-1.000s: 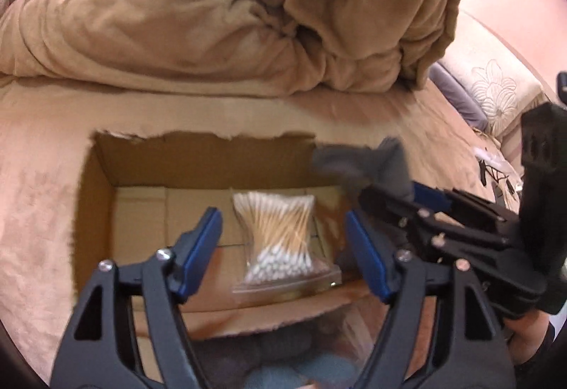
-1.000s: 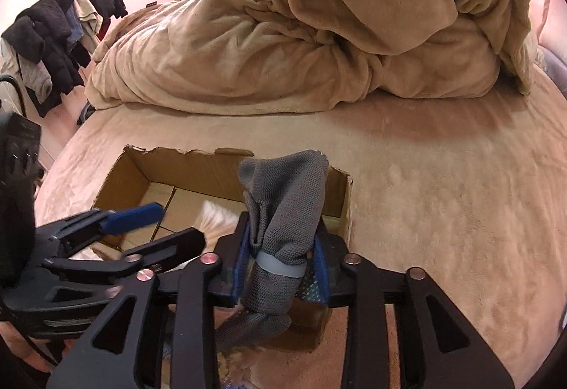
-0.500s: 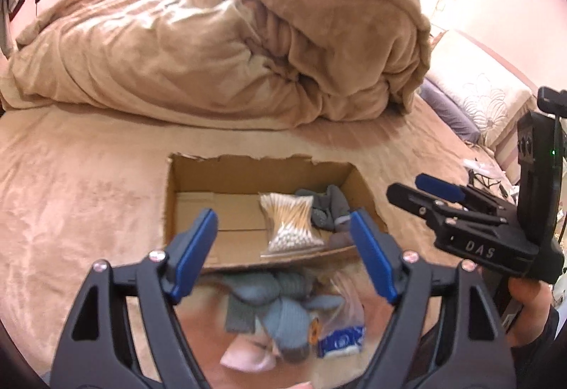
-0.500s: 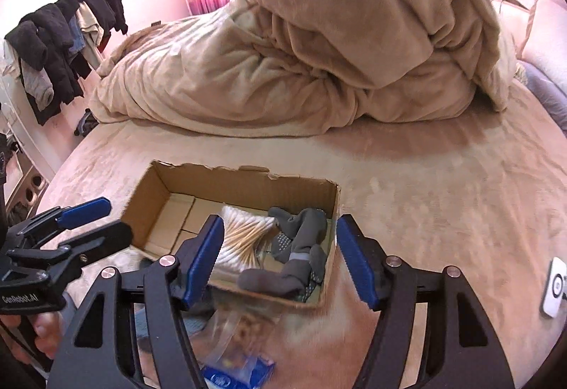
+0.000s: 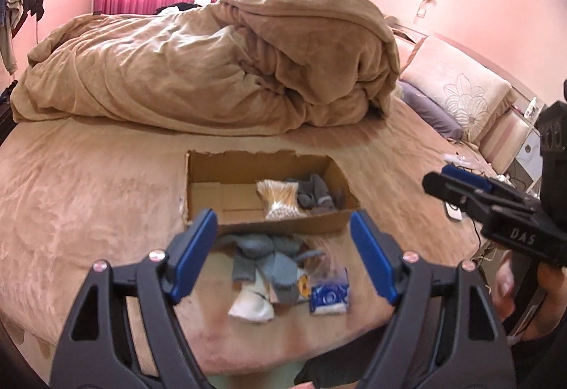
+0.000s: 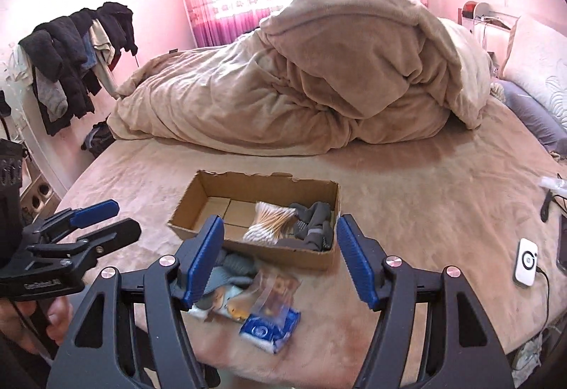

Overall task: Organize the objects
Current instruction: 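Drop the swab bag into the box with the left gripper while the right drops the socks, then grasp the white socks with the left gripper while the right grasps the blue Vinda tissues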

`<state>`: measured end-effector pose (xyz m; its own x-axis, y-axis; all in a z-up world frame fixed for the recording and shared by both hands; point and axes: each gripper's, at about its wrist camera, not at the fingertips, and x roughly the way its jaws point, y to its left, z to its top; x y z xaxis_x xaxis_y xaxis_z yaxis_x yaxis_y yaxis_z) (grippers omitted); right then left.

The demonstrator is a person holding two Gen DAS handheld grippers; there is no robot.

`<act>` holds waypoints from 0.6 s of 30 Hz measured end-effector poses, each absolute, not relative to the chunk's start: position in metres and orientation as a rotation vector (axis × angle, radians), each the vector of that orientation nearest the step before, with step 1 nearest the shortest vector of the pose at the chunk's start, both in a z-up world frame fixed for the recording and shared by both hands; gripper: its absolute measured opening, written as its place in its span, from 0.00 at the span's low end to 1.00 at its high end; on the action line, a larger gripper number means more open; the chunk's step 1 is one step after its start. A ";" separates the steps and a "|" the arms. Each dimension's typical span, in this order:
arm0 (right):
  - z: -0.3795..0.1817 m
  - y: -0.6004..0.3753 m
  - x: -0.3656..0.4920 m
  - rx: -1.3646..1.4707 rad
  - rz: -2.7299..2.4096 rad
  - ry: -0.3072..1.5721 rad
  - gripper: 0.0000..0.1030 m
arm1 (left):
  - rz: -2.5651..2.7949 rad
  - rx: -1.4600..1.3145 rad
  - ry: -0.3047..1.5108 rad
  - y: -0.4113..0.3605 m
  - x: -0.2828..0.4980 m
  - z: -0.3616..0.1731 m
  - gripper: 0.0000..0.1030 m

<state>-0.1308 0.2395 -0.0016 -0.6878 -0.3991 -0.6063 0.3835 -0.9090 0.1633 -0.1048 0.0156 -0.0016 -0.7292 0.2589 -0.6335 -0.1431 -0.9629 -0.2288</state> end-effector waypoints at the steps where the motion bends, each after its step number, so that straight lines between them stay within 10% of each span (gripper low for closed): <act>1: 0.000 0.240 -0.126 0.920 -2.552 -0.033 0.67 | 2.723 -1.038 -0.242 0.016 -0.102 -0.003 0.77; 18: -0.053 0.231 -0.094 1.068 -2.524 0.006 0.67 | 2.695 -1.139 -0.258 0.007 -0.077 -0.073 0.77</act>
